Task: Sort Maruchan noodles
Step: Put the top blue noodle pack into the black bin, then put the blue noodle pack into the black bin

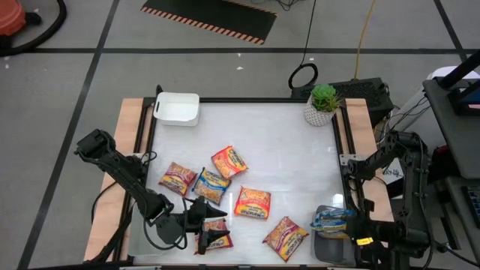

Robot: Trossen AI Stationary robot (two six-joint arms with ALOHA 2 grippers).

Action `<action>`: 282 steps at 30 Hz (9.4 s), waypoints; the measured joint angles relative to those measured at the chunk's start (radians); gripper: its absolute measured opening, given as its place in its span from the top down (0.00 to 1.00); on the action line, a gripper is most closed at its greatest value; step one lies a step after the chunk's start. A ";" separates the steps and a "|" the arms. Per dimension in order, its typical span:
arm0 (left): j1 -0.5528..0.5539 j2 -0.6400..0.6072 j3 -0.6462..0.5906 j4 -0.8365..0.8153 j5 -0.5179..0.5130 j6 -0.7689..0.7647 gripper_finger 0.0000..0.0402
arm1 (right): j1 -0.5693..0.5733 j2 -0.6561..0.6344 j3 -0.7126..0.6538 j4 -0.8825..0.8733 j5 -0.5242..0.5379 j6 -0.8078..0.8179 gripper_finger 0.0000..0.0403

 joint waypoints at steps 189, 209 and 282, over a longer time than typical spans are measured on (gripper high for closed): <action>0.008 0.000 0.000 -0.019 -0.033 -0.016 0.19 | 0.006 0.037 -0.004 -0.144 -0.260 0.187 0.71; 0.212 0.000 0.000 -0.146 0.397 0.175 0.19 | -0.184 0.037 -0.012 -0.144 0.561 -0.226 0.74; 0.487 -0.142 -0.159 -0.886 0.602 -0.225 0.19 | -1.071 0.037 -0.199 0.834 0.062 -1.468 0.74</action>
